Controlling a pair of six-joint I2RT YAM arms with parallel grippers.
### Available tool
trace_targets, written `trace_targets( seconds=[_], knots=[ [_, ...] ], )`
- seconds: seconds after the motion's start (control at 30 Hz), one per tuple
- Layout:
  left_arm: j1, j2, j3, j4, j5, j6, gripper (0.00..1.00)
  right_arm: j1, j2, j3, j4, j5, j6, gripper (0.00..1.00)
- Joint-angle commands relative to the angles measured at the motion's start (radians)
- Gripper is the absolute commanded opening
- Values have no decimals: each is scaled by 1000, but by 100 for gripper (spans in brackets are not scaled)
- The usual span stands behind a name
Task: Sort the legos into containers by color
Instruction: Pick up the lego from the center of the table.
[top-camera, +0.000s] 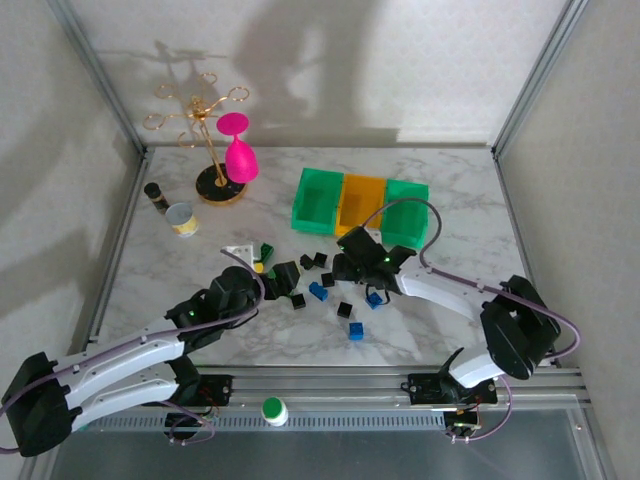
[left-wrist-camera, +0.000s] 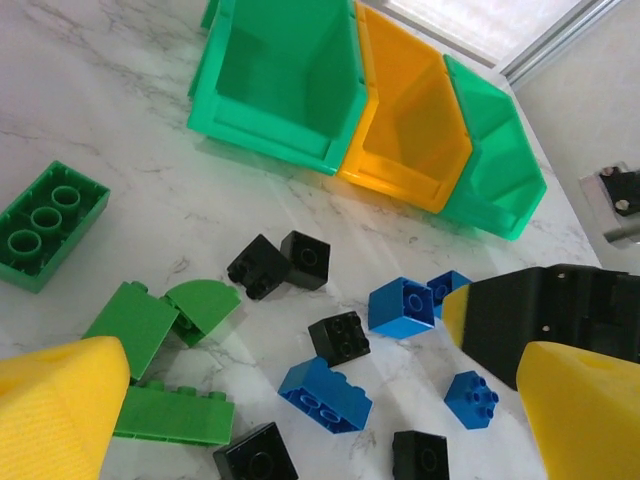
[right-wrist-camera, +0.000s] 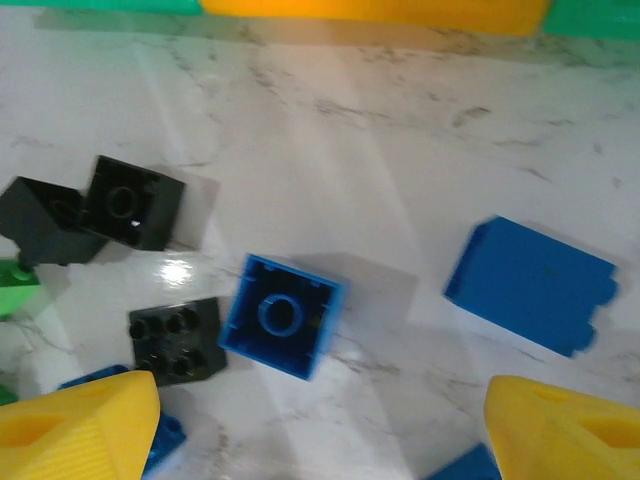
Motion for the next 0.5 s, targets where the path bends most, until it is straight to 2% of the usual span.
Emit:
trace_targets(
  seconds=[0.0,0.23,0.47],
  knots=[
    [-15,14,48,-12,-70,17,99,18,47,51,14,59,48,81],
    [-28,-16,28,-8,-86,21,100,21,134,75,49,61,62,72],
    [-28,-42,26,-30,-109,18,99,22,184,90,49,90,54,56]
  ],
)
